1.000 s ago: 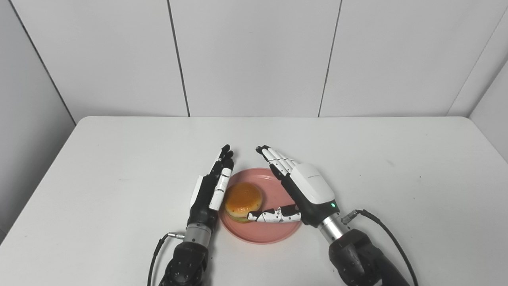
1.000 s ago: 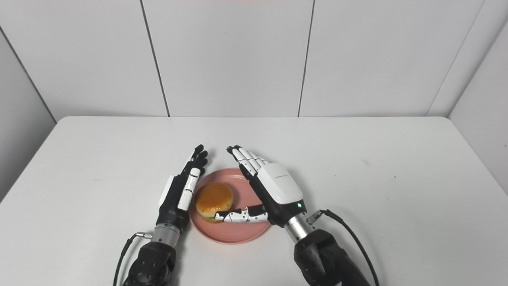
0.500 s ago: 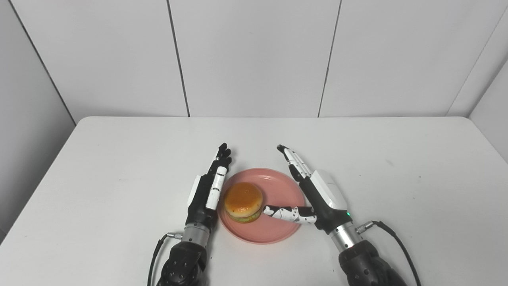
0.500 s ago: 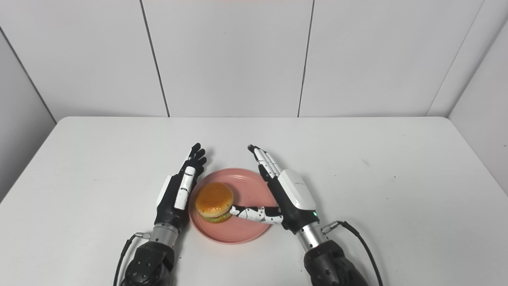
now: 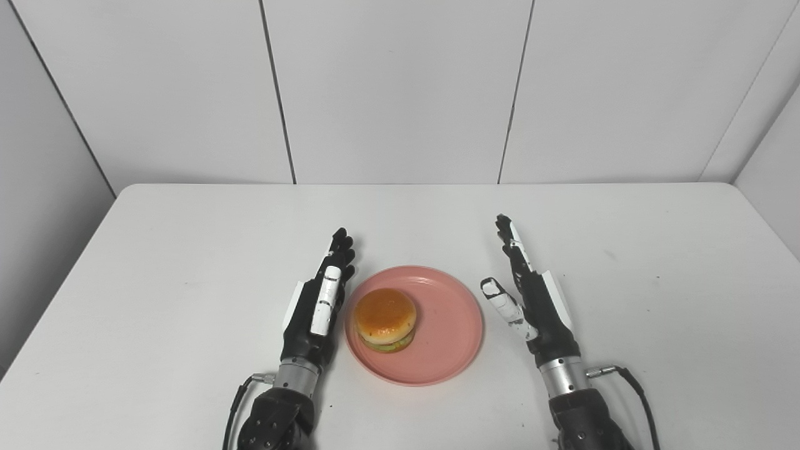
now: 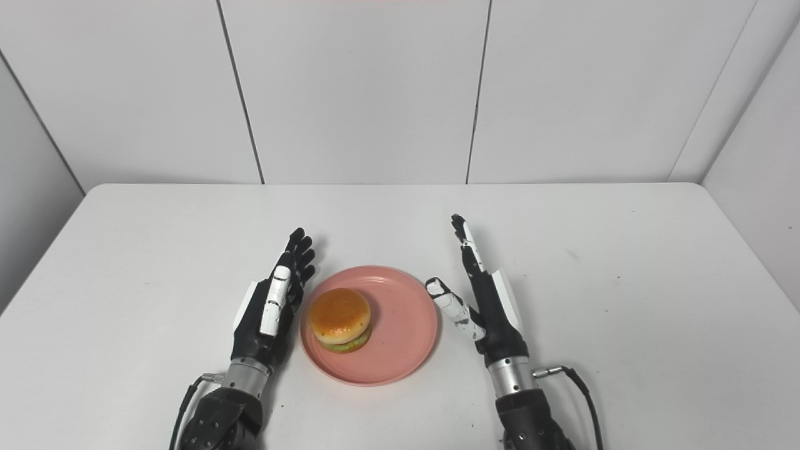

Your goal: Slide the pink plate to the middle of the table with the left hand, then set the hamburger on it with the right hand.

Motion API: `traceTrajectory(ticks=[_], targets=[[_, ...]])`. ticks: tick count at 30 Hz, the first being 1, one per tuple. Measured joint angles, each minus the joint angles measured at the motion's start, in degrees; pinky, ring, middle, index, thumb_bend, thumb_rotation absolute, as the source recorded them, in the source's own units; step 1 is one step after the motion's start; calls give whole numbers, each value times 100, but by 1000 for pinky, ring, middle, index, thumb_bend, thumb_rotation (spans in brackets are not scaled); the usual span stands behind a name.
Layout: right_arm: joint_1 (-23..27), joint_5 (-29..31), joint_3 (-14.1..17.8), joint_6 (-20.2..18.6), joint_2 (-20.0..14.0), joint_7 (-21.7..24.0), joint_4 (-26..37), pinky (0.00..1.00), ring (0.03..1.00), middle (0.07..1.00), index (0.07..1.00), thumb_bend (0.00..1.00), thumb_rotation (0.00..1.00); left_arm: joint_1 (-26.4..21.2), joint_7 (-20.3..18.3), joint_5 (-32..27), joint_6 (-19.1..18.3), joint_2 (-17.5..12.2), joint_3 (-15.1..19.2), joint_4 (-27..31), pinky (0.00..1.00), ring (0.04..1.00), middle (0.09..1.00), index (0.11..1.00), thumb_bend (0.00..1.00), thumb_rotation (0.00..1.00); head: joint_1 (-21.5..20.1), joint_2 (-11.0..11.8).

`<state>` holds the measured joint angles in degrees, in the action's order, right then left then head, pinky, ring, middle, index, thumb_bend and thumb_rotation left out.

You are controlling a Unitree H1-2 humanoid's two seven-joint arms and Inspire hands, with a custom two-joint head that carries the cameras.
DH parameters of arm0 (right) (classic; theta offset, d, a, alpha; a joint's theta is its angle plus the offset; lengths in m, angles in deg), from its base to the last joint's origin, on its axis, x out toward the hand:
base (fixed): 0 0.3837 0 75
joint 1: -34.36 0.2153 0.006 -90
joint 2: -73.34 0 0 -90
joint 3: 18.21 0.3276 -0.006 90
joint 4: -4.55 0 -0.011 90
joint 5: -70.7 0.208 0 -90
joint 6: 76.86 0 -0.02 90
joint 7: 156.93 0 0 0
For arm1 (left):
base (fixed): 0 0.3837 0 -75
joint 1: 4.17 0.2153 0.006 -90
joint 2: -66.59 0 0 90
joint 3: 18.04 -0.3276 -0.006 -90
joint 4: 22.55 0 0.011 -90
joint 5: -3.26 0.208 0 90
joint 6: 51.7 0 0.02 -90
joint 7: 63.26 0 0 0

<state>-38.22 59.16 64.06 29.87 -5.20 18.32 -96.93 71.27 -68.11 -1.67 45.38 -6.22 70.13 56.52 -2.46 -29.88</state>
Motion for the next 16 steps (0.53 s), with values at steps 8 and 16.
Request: traceTrajectory(ticks=[8,16], targets=[[25,575,167,-5,130,267,-76,1000,1000,1000,1000,687,943,0,137,33,86,3,25,-24,1000,1000,1000,1000,541,1000,0,-9],[-51,1050,249,-439,460,431,25,1000,1000,1000,1000,684,955,-6,238,156,148,-1,16,-48,1000,1000,1000,1000,539,1000,-35,-35]])
